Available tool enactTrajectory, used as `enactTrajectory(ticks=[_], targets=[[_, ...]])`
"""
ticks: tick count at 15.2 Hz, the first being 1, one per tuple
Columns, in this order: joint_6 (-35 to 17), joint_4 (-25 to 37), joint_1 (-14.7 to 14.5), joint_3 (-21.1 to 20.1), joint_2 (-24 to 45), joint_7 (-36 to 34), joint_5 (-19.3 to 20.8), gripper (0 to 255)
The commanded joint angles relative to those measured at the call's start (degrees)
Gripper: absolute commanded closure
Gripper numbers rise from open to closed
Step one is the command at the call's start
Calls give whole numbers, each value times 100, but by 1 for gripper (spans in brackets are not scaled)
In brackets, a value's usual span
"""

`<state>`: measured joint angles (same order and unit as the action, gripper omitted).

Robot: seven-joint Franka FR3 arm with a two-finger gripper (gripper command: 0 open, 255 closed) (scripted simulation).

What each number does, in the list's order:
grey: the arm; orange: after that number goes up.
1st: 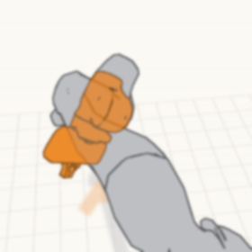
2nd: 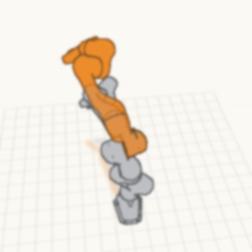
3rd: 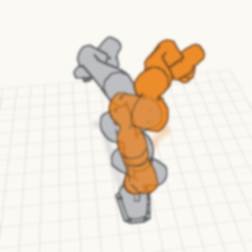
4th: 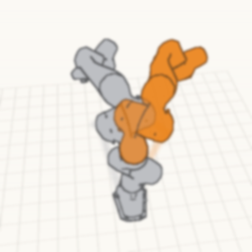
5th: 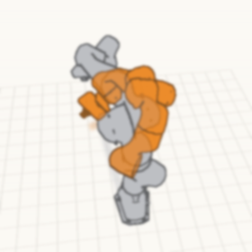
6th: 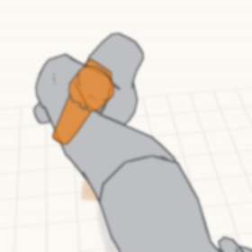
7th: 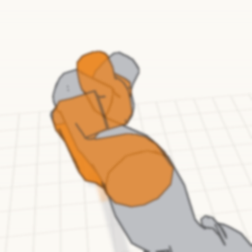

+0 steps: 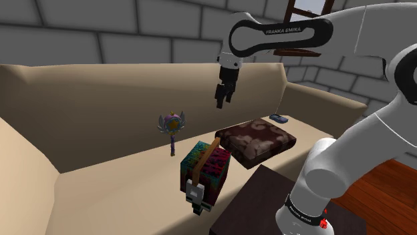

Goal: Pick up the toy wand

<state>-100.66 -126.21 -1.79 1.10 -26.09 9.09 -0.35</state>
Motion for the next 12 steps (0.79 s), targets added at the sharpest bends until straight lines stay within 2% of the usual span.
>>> enactTrajectory(ticks=[1, 12], targets=[[-244, 214, -63, 58, 451, 368, 49, 0], [-840, 2076, -256, 146, 2861, 2216, 151, 0]])
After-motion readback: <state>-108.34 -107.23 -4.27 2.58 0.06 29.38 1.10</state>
